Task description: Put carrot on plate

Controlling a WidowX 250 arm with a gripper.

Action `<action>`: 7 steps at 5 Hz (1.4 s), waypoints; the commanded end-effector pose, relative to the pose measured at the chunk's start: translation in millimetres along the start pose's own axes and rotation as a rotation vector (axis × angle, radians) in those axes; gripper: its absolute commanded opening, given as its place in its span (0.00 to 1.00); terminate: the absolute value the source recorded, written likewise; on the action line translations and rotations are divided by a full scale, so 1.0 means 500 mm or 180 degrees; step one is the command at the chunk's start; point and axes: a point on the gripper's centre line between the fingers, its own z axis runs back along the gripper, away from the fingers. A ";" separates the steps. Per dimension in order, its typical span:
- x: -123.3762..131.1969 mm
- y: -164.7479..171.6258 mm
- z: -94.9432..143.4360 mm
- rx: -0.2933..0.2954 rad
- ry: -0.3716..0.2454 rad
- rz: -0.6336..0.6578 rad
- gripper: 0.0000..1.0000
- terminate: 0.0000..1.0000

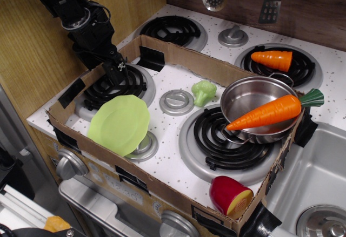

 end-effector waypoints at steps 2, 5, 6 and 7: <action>0.016 0.003 0.045 0.0206 -0.0044 -0.0035 1.00 0.00; 0.067 -0.063 0.144 0.0564 -0.0029 0.0158 1.00 0.00; 0.068 -0.120 0.120 0.0028 -0.0124 0.0161 1.00 0.00; 0.081 -0.190 0.107 -0.0238 -0.0293 -0.0038 1.00 0.00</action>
